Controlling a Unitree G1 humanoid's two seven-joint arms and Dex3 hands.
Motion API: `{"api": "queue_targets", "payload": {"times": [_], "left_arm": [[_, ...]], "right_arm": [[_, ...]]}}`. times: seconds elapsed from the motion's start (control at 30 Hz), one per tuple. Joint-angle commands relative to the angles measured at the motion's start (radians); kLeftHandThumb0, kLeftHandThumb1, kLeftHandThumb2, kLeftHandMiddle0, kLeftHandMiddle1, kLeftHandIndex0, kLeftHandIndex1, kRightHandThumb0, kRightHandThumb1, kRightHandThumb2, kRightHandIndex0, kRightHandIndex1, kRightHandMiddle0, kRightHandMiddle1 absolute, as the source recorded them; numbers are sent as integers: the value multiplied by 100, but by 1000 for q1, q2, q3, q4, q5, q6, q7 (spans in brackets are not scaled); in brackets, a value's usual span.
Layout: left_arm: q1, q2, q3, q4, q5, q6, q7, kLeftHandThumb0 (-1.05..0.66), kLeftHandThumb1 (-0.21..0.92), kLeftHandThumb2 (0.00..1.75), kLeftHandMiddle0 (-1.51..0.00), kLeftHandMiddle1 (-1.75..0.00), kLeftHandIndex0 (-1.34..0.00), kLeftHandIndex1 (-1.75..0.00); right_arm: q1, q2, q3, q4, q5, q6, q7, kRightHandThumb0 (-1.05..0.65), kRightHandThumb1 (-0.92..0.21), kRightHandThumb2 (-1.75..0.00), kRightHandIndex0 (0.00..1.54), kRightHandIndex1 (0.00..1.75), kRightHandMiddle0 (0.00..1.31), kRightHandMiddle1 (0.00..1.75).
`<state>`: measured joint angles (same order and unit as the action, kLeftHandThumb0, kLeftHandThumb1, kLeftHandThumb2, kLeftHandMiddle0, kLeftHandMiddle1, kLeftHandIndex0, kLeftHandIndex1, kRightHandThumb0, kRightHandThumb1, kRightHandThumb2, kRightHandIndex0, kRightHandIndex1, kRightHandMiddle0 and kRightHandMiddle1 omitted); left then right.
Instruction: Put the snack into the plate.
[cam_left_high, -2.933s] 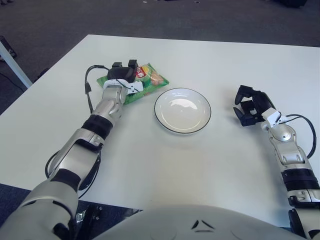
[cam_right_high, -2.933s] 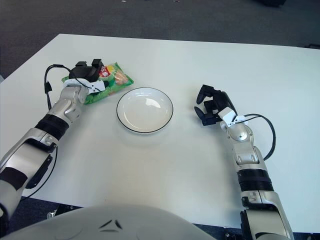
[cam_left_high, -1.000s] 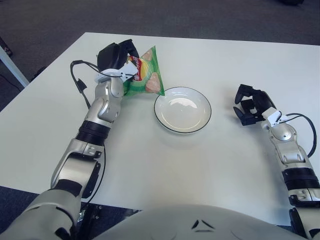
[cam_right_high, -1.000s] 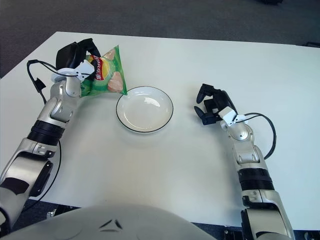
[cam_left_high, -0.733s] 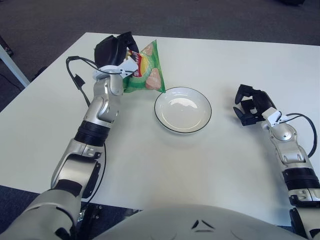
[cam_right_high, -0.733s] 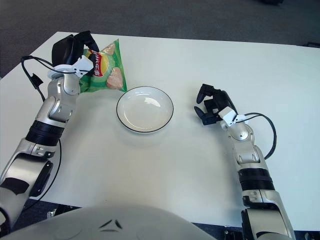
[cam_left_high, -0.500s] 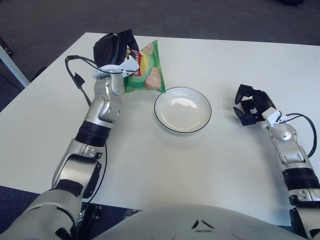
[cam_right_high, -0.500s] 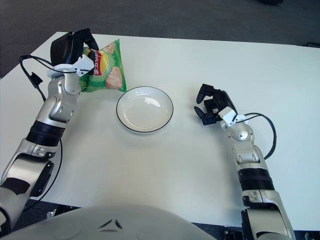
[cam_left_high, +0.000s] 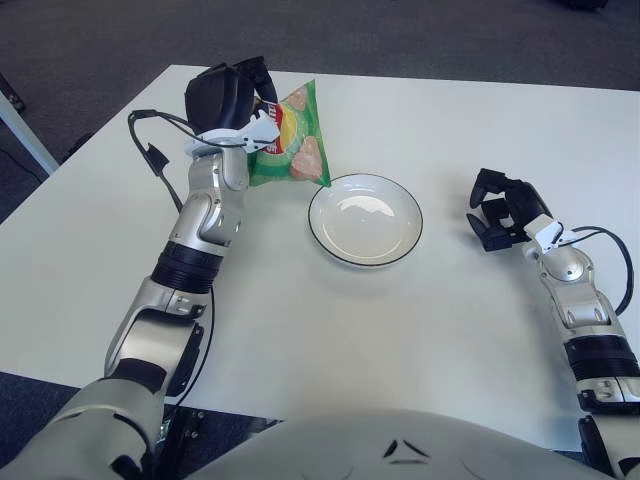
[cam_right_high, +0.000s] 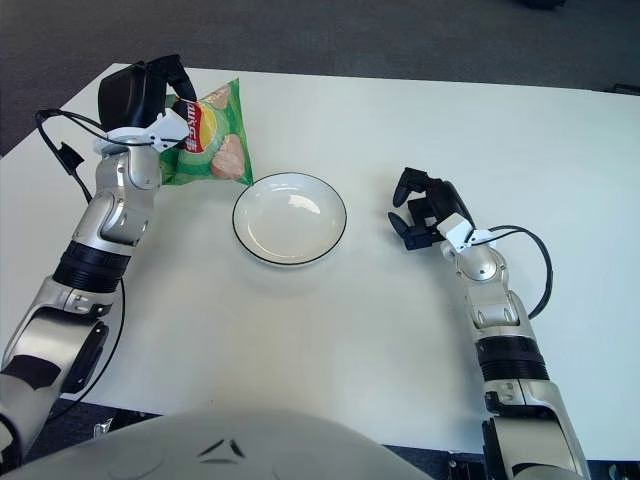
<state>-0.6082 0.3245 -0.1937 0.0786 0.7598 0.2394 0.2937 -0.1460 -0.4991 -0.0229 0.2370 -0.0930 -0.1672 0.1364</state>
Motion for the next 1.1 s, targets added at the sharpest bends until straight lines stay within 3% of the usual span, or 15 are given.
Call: {"api": "queue_targets", "payload": {"times": [0.0,0.63,0.77,1.07], "left_arm": [[-14,4,10,-15,13,-16,19,62,1,169,-87,-175,-115,-175],[-69,-7,-19,42,43,-114,89,65,-3,175,-91,-175,-117,-175],[-88,-34,-42,34,78,-85,85,65,-3,175,-91,-175,-117,-175],[-97,-45,-46,26,61,-116,59,65,-3,174,-91,-175,-116,-175]], "right_arm": [[95,24,37,81,-26,87,37,-50,-28,-135,131,175,64,175],[85,30,40,99,-34,89,25,-51,-25,-140,132,175,68,175],[82,29,44,106,-43,71,17,-51,-24,-140,132,175,68,175],[81,27,52,115,-46,51,13,-51,-26,-139,133,175,66,175]]}}
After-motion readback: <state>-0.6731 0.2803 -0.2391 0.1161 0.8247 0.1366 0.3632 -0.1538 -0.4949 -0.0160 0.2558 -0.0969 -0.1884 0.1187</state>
